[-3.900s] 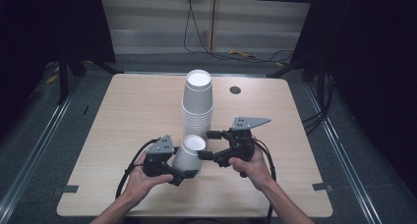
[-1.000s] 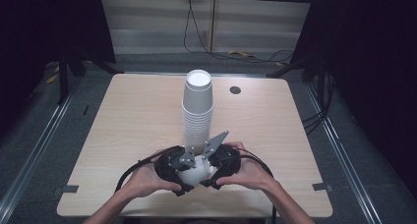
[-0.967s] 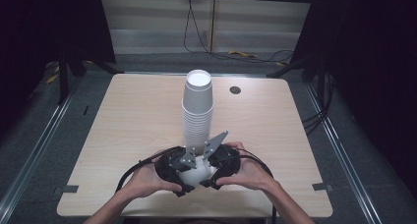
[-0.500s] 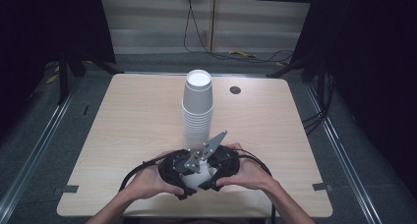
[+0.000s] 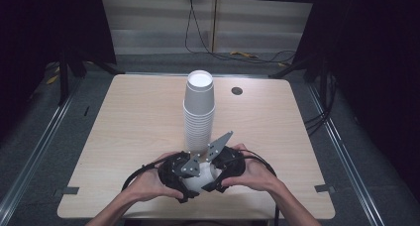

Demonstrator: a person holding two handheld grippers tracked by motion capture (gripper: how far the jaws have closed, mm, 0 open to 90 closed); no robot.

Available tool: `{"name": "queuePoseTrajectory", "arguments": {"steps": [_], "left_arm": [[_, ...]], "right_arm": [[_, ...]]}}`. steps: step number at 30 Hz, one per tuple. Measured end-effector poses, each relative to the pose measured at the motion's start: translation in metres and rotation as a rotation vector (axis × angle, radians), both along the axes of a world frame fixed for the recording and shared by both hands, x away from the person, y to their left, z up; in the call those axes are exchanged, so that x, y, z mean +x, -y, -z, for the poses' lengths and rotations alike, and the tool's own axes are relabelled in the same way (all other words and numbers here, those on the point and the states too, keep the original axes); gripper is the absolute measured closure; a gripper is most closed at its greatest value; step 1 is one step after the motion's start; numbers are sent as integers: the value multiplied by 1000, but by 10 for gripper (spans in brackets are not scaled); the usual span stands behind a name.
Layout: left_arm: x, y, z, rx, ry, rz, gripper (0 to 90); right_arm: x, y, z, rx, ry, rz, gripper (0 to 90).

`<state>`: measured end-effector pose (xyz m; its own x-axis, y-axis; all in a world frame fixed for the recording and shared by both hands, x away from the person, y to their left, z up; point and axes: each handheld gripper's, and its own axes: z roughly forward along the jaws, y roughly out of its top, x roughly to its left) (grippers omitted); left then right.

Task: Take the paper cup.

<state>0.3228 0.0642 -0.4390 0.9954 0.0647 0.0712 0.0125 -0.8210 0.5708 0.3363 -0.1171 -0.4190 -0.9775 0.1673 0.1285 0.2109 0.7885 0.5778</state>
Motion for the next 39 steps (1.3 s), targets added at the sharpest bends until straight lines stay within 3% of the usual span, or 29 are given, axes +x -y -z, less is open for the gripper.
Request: {"name": "queuePoseTrajectory", "arguments": {"steps": [5,11,27,39], "left_arm": [[3,-5,-4,-39,14,-5,131],[3,-7,-4,-51,11,5,132],[1,-13,-5,-54,58,32,135],[1,-14,-7,-70,56,36,138]], "right_arm": [[0,1,-2,19,8,19,232],[0,1,-2,16,9,17,232],[0,-3,1,3,8,9,237],[-1,-3,1,-12,-2,15,238]]}}
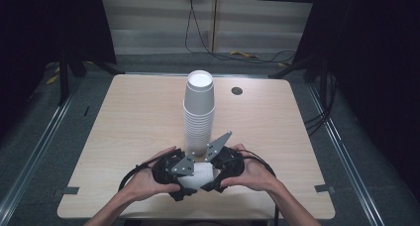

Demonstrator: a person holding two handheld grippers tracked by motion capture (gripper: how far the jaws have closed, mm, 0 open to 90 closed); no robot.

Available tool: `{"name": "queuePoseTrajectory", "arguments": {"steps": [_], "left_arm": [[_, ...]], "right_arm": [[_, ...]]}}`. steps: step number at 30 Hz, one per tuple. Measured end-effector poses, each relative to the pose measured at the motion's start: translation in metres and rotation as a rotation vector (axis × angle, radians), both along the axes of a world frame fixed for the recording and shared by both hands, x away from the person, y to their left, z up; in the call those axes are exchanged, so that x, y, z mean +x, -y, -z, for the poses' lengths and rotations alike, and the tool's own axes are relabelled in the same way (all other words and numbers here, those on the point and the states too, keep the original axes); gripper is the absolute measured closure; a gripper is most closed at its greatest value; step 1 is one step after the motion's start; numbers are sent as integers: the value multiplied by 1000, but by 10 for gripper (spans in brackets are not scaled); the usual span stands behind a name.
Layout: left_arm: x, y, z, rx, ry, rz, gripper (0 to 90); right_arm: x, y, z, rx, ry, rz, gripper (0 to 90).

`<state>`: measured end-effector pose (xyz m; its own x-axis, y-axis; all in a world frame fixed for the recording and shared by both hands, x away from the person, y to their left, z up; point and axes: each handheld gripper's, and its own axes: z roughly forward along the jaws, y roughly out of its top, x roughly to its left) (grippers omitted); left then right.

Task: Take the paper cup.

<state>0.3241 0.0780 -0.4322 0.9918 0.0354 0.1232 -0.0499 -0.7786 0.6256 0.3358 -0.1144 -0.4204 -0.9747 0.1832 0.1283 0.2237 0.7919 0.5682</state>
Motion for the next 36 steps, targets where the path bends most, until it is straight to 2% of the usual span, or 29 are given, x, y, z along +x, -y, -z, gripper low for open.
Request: {"name": "queuePoseTrajectory", "arguments": {"steps": [3,5,6,9,13,17,23,29,31,33,34,36], "left_arm": [[0,-1,-3,-56,-8,3,156],[0,-3,-7,-72,-1,2,158],[0,-5,-7,-81,0,8,158],[2,-9,-10,-96,-4,-2,156],[4,-17,-15,-164,-23,-28,158],[5,-22,-19,-218,-18,-56,158],[9,-30,-23,-282,-33,-77,158],[9,-38,-25,-335,-42,-103,158],[11,-42,-24,-369,-53,-127,158],[12,-45,-24,-391,-45,-137,157],[13,-47,-24,-389,-38,-137,157],[14,-51,-25,-415,-56,-144,155]], "right_arm": [[1,-2,4,-7,13,-6,238],[0,-3,7,-15,1,-3,238],[0,-4,8,-22,11,-2,238],[2,-1,2,-5,22,4,238],[3,6,-3,5,27,27,238],[4,10,-2,14,33,46,237],[6,16,-2,19,37,66,235],[7,22,-4,47,40,81,234],[7,25,-4,71,33,85,233],[7,28,-5,79,28,98,232],[7,30,-6,87,35,102,232],[6,31,-7,100,31,104,232]]}}
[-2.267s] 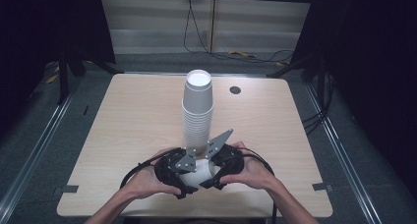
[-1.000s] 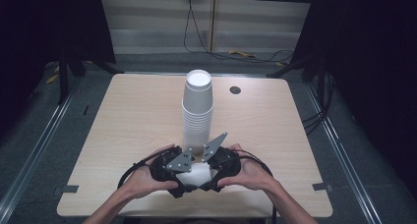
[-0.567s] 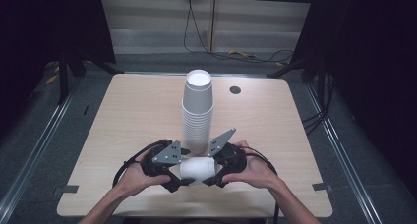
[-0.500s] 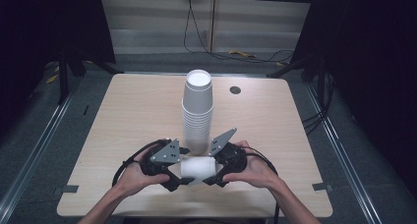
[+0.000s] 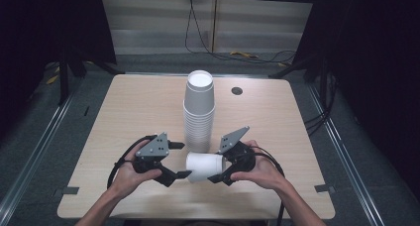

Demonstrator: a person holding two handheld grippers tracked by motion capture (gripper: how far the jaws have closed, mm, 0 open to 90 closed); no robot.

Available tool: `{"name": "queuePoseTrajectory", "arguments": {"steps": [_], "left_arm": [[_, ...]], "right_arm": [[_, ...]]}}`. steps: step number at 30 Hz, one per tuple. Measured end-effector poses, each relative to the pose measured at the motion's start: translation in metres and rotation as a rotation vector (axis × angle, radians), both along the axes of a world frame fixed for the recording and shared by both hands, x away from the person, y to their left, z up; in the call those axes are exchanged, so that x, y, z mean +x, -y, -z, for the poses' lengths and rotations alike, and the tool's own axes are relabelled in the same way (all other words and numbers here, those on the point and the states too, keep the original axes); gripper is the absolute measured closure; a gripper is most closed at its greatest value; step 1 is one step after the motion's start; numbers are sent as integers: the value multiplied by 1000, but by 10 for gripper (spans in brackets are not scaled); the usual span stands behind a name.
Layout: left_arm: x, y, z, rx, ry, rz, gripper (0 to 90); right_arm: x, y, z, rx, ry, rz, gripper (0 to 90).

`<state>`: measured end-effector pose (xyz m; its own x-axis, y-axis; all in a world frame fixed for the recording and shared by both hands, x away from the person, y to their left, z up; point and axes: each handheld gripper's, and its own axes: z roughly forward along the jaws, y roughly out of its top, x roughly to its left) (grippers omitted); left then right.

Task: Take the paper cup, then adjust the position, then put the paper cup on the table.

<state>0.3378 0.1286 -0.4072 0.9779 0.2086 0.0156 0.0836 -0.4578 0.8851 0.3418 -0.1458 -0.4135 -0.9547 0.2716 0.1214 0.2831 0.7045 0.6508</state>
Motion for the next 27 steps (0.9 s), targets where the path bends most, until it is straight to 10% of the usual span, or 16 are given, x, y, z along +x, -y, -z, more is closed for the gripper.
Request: {"name": "queuePoseTrajectory", "arguments": {"steps": [27], "left_arm": [[2,-15,13,-126,-88,-59,154]], "right_arm": [[3,24,11,233,-10,68,227]]}}
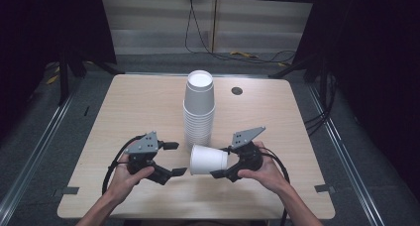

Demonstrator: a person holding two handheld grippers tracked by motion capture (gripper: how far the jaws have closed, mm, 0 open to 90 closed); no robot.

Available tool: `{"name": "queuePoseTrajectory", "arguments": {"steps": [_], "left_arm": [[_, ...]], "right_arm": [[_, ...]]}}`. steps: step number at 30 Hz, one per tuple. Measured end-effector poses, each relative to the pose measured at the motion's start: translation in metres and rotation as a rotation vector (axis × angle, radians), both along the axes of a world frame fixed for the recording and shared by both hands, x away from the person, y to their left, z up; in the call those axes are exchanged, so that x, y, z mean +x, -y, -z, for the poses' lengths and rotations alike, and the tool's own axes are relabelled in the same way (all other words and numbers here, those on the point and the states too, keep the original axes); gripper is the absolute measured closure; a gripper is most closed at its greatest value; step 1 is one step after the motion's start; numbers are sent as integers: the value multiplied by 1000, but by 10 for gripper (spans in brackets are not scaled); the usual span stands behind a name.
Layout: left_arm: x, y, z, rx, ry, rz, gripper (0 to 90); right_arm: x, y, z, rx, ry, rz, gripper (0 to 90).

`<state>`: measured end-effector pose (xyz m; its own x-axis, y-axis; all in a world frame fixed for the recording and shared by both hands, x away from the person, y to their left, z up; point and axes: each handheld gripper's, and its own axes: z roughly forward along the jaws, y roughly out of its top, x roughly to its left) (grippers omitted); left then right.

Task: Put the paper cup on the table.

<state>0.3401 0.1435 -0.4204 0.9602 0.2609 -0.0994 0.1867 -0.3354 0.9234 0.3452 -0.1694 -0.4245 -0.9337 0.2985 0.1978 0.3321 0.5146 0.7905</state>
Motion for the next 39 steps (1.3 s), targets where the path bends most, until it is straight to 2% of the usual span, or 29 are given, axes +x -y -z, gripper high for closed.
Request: {"name": "queuePoseTrajectory", "arguments": {"steps": [4,7,12,16,23,27,29,32,36,38,39], "left_arm": [[-1,0,-2,-38,-8,-6,154],[0,-2,-3,-65,-10,-16,154],[1,-2,-4,-73,-11,-17,153],[0,0,-5,-66,-5,-5,154],[-2,2,-8,-94,-10,11,154],[-4,4,-8,-116,-14,23,154],[-5,5,-9,-112,1,23,154],[-5,6,-9,-110,-3,29,154],[-3,7,-6,-95,-19,-7,153],[0,7,-5,-90,-37,2,130],[0,6,-4,-100,-51,7,126]], "right_arm": [[2,3,2,54,-4,11,227],[3,4,3,76,2,25,227],[2,6,4,159,10,31,227],[0,7,6,198,9,31,227],[0,6,8,238,23,20,227],[-3,5,10,272,47,12,226],[-4,3,11,279,55,12,226],[-3,1,11,291,56,5,227],[-3,-2,12,305,43,-16,227],[-4,-3,12,305,33,-23,228],[-4,-3,12,307,36,-26,227]]}}
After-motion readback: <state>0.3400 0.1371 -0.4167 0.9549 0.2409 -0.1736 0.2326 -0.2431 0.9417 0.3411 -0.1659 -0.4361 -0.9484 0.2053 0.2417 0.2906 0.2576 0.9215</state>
